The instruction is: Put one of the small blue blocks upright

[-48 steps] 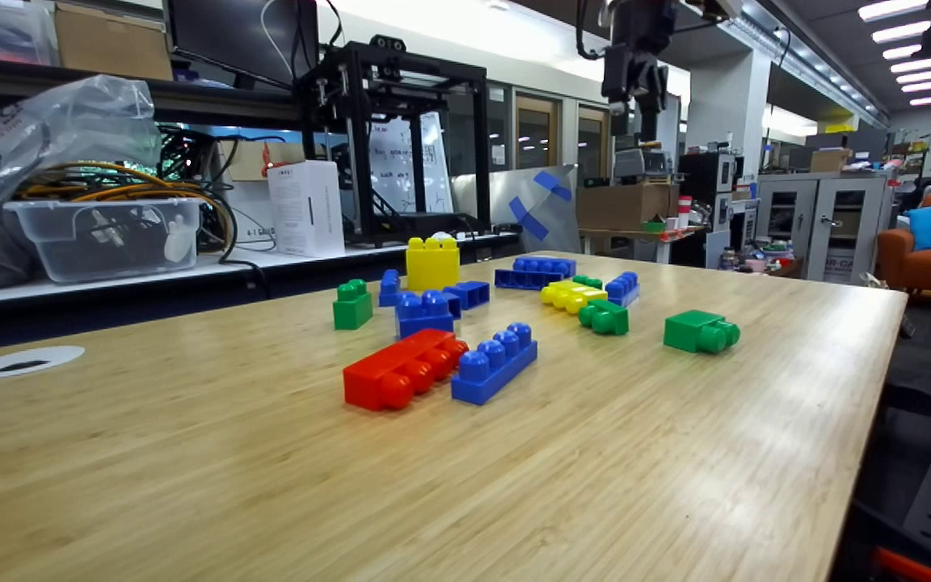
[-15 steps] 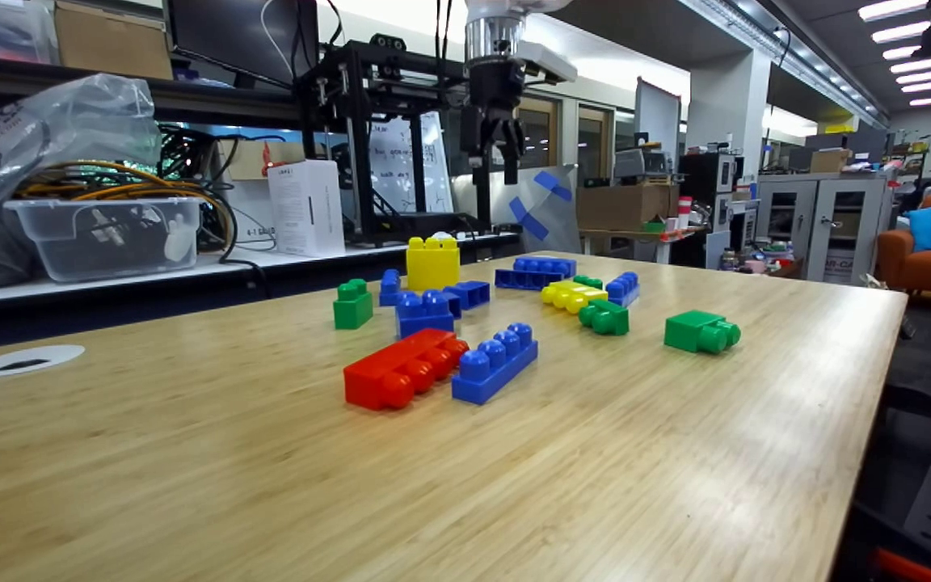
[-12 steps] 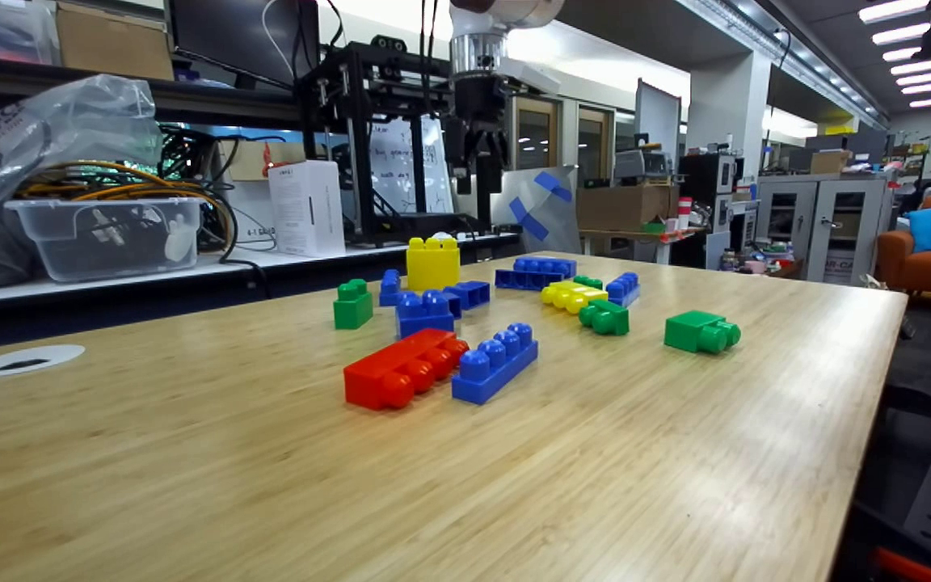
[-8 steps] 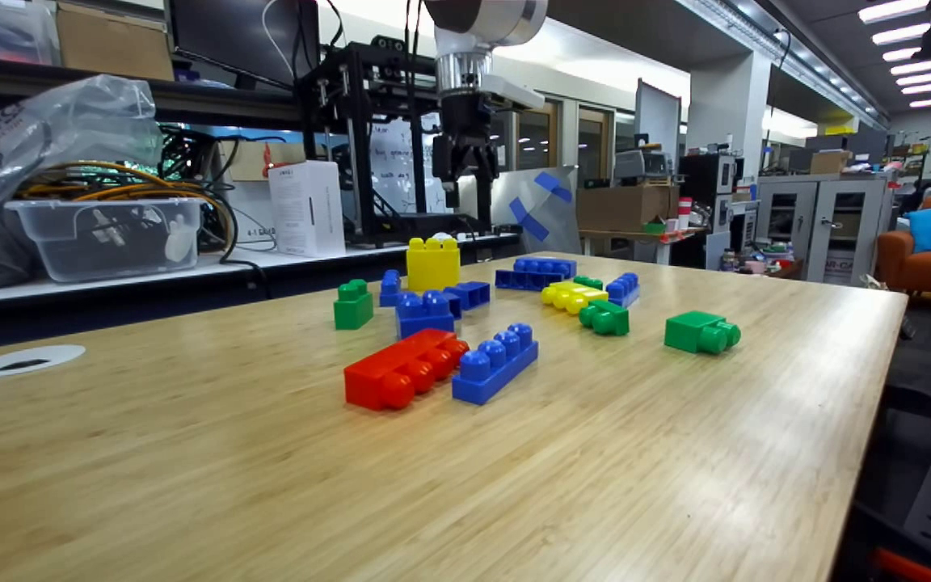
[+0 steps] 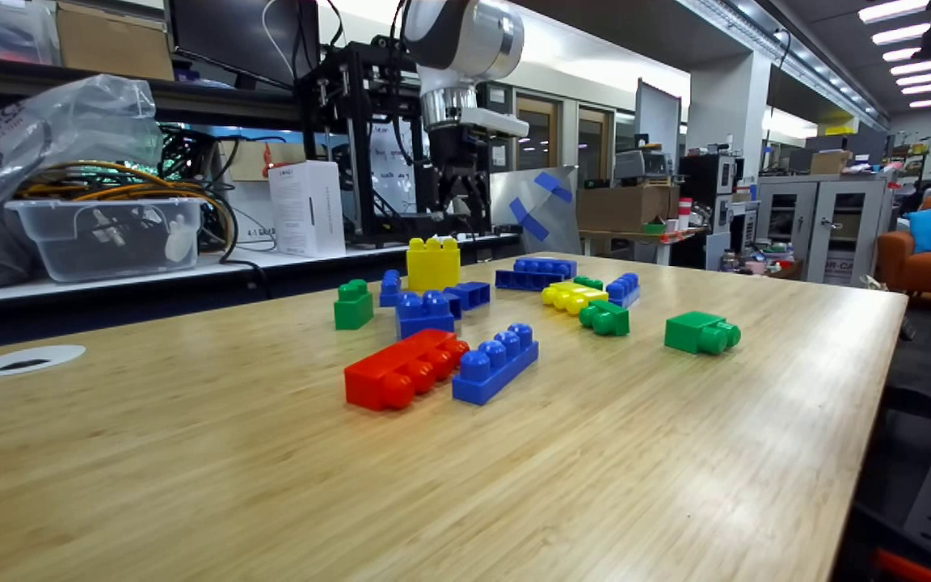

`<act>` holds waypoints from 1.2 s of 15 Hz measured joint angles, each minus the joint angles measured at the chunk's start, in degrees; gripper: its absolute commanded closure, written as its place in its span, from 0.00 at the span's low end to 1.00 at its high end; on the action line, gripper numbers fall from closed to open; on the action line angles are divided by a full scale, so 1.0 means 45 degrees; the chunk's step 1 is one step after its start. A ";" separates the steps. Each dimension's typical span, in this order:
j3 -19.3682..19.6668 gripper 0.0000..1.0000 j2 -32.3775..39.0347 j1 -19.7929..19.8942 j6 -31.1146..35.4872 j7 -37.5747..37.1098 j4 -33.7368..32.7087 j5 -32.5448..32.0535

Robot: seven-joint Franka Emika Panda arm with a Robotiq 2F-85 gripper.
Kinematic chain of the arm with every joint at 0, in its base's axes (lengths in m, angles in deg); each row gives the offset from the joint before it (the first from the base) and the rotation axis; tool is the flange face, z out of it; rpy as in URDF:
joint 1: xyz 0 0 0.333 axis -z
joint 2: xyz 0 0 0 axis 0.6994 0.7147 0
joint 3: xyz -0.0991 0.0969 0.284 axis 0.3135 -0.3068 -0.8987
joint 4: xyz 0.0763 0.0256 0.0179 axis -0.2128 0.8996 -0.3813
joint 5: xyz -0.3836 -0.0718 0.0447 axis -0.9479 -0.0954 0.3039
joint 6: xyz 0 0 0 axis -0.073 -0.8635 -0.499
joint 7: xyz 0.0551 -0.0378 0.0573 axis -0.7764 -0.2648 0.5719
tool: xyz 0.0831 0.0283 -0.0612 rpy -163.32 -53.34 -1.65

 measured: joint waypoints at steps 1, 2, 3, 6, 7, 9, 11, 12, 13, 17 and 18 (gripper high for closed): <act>0.0000 0.00 0.0198 -0.0032 -0.0001 -0.0035 -0.0160 0.0000; 0.0000 0.00 0.0373 -0.0059 -0.0001 -0.0064 -0.0295 -0.0001; 0.0000 0.00 0.0541 -0.0075 -0.0002 -0.0082 -0.0419 -0.0001; 0.0015 0.00 0.0954 -0.0080 -0.0002 -0.0156 -0.0724 -0.0003; 0.0024 0.00 0.1081 -0.0080 -0.0005 -0.0194 -0.0830 -0.0004; 0.0029 0.00 0.1298 -0.0080 -0.0009 -0.0282 -0.0961 -0.0007; 0.0029 0.00 0.1480 -0.0090 -0.0023 -0.0339 -0.1053 -0.0008; 0.0029 0.00 0.1550 -0.0100 -0.0027 -0.0354 -0.1062 -0.0009; 0.0028 0.00 0.1607 -0.0117 -0.0046 -0.0363 -0.1066 -0.0010; 0.0024 0.00 0.1826 -0.0210 -0.0162 -0.0365 -0.1086 -0.0034; 0.0024 0.00 0.1860 -0.0238 -0.0183 -0.0365 -0.1086 -0.0057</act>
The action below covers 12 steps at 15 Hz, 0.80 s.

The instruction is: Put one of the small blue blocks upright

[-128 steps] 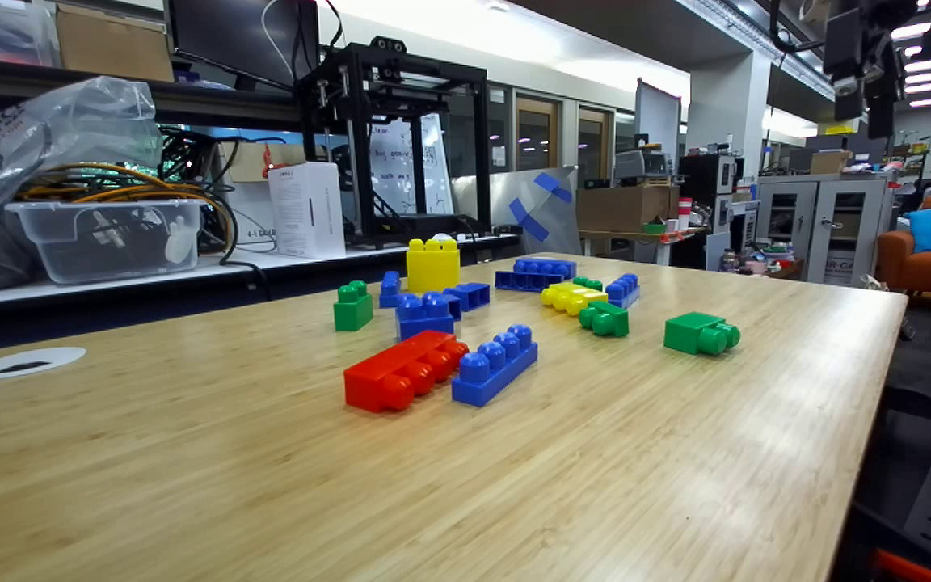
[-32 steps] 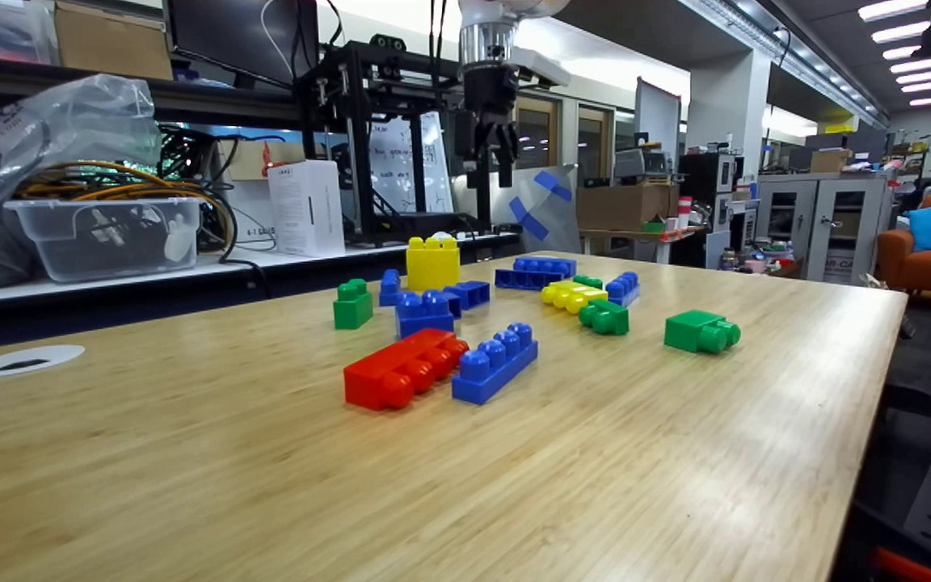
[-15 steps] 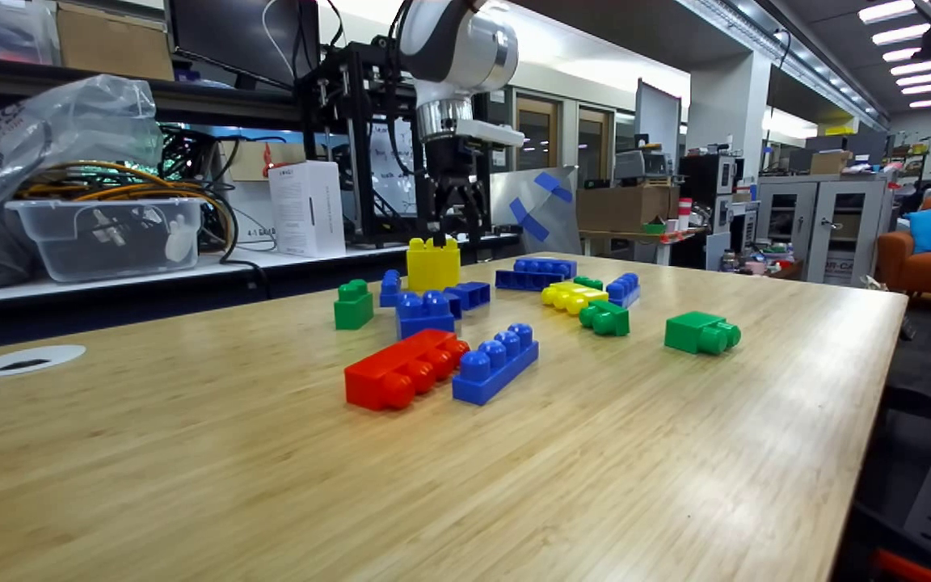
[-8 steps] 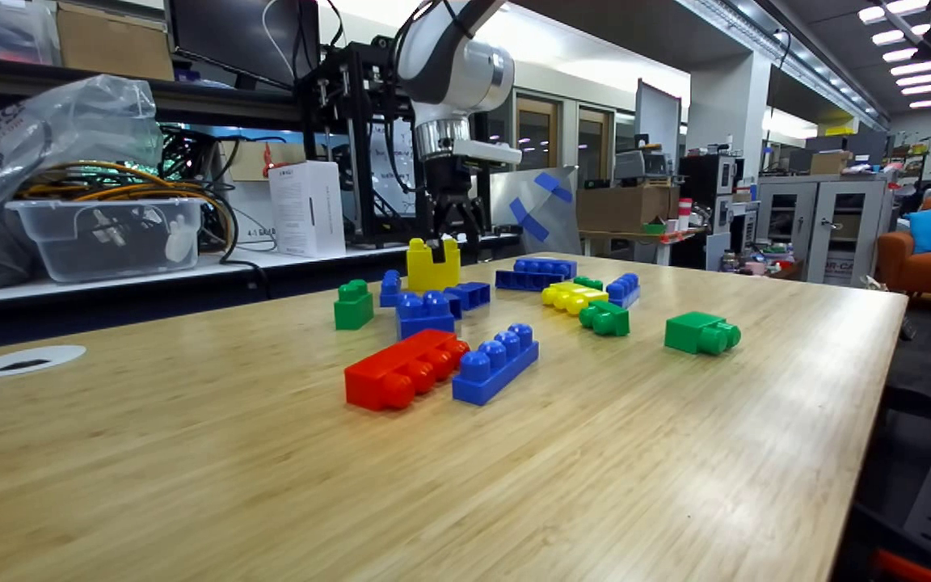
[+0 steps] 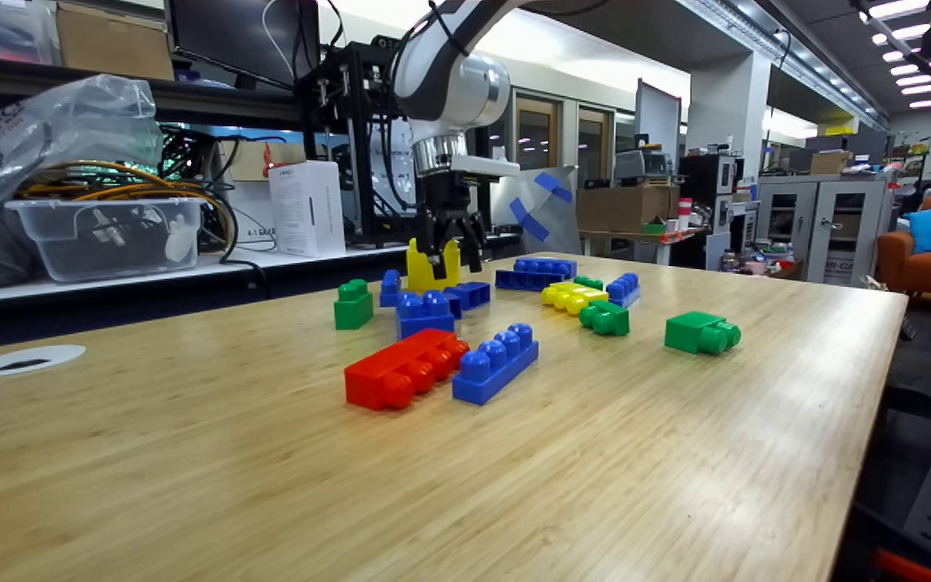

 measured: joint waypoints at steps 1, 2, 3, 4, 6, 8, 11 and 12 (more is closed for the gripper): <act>-0.0003 0.00 0.0021 -0.0032 -0.0019 0.0000 0.0001 -0.0041; -0.0004 0.00 0.0033 -0.0063 -0.0039 0.0000 0.0001 -0.0103; -0.0004 0.00 0.0047 -0.0091 -0.0051 0.0000 0.0001 -0.0167; -0.0004 0.00 0.0062 -0.0113 -0.0070 0.0000 0.0001 -0.0226; -0.0004 0.00 0.0105 -0.0132 -0.0103 0.0000 0.0001 -0.0341; -0.0004 0.00 0.0171 -0.0144 -0.0117 0.0000 0.0001 -0.0413; -0.0004 0.00 0.0266 -0.0182 -0.0120 0.0000 0.0001 -0.0446; -0.0005 0.00 0.0275 -0.0196 -0.0122 0.0000 0.0001 -0.0447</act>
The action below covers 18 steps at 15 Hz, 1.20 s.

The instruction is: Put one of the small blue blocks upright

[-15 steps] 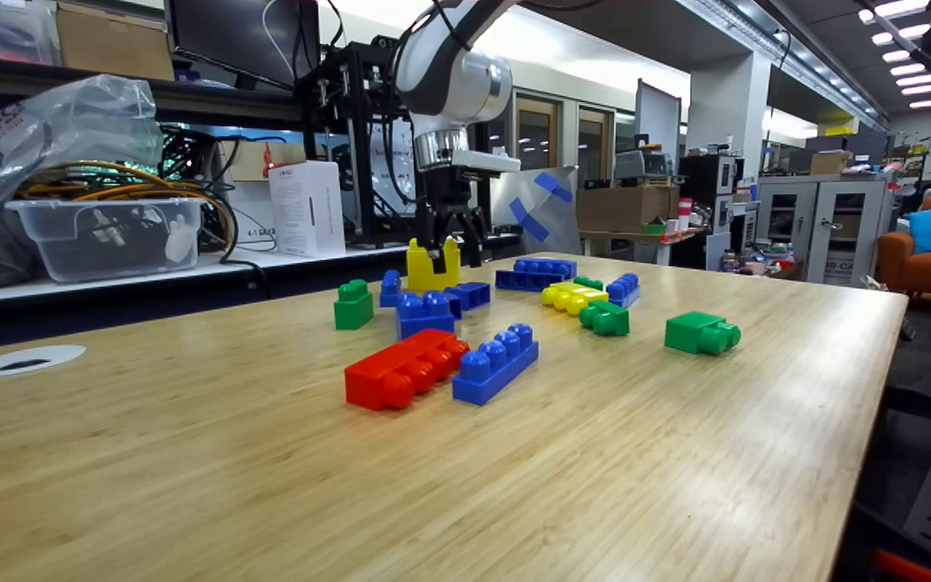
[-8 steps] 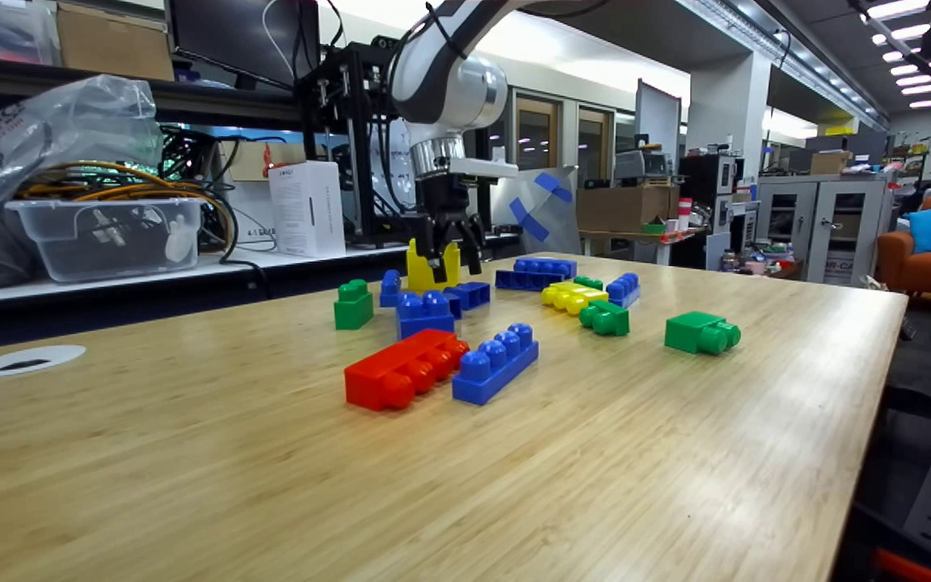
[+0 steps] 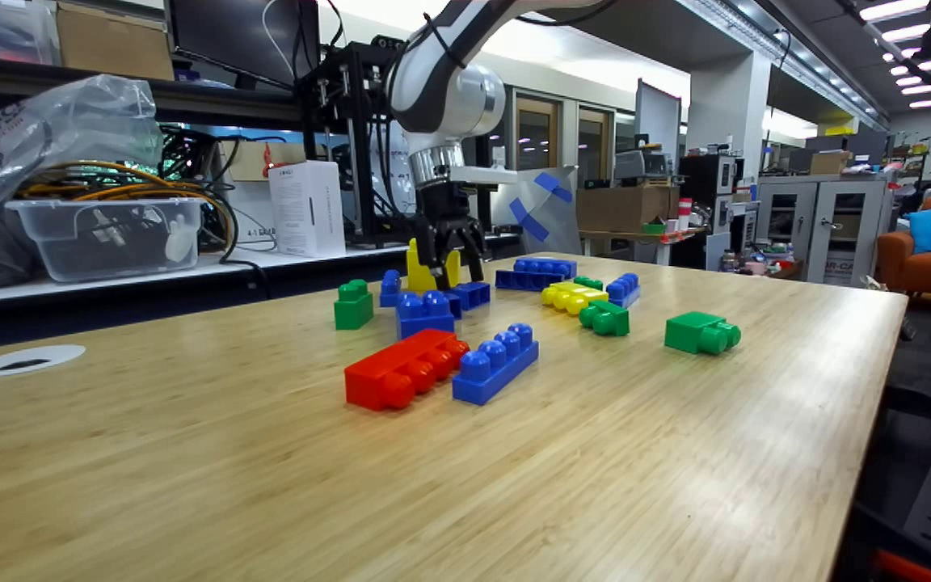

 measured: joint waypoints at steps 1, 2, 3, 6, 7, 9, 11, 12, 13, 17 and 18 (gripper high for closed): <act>-0.0001 0.00 0.0000 -0.0014 -0.0002 0.0000 0.0000 0.0000; -0.0002 0.00 0.0000 -0.0029 -0.0004 0.0000 0.0000 0.0000; -0.0002 0.00 0.0001 -0.0043 -0.0006 0.0000 0.0000 0.0000; -0.0002 0.00 0.0003 -0.0061 -0.0019 0.0000 0.0000 0.0000; -0.0002 0.00 0.0006 -0.0061 -0.0024 0.0000 0.0000 -0.0001; -0.0002 0.26 0.0012 -0.0061 -0.0034 0.0000 0.0000 -0.0002; -0.0001 0.40 0.0014 -0.0061 -0.0035 0.0005 0.0000 -0.0017; -0.0002 0.49 0.0014 -0.0061 -0.0035 0.0008 0.0000 -0.0024; -0.0002 0.55 0.0014 -0.0061 -0.0035 0.0012 0.0000 -0.0032; -0.0002 0.56 0.0010 -0.0061 -0.0035 0.0021 -0.0003 -0.0090; -0.0002 0.56 0.0005 -0.0061 -0.0034 0.0025 -0.0004 -0.0115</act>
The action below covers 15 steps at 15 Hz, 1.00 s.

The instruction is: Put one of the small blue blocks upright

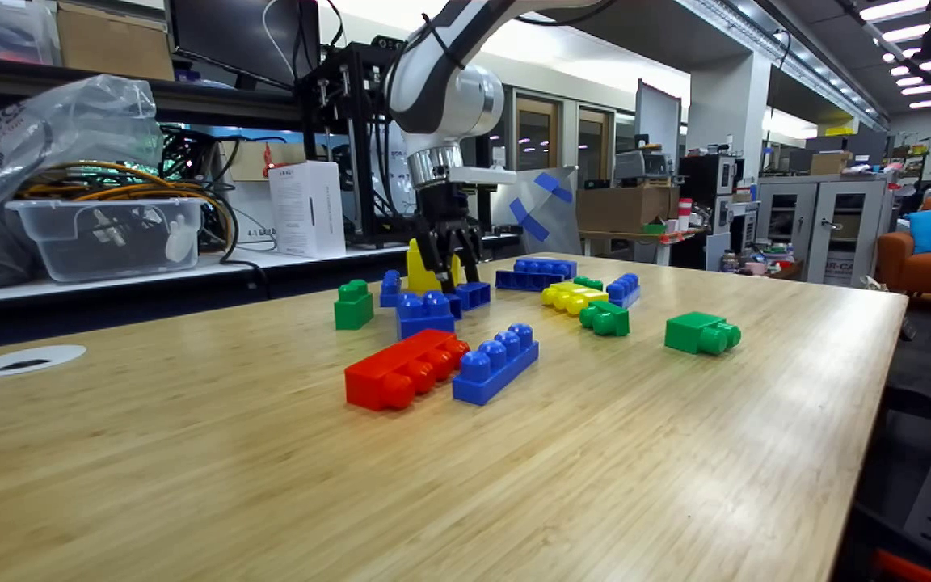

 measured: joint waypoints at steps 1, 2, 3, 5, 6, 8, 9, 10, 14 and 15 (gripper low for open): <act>-0.0004 0.56 -0.0032 0.0000 0.0012 0.0046 -0.0005 -0.0003; -0.0023 0.56 -0.0116 0.0001 0.0033 0.0148 -0.0019 -0.0003; -0.0075 0.56 -0.0321 0.0014 0.0085 0.0334 -0.0012 0.0000; -0.0279 0.56 -0.1200 0.0084 0.0336 0.0945 0.0203 0.0026; -0.0432 0.56 -0.1879 0.0162 0.0564 0.1363 0.0508 0.0060; -0.0786 0.56 -0.3566 0.0397 0.0923 0.2347 0.1454 0.0329; -0.0975 0.56 -0.4464 0.0567 0.0996 0.2961 0.2012 0.0615; -0.1145 0.56 -0.5363 0.0772 0.1034 0.3655 0.2602 0.1013; -0.1461 0.56 -0.8679 0.1957 0.1049 0.7407 0.5422 0.3347; -0.1516 0.56 -0.9275 0.2293 0.1047 0.8439 0.6077 0.3968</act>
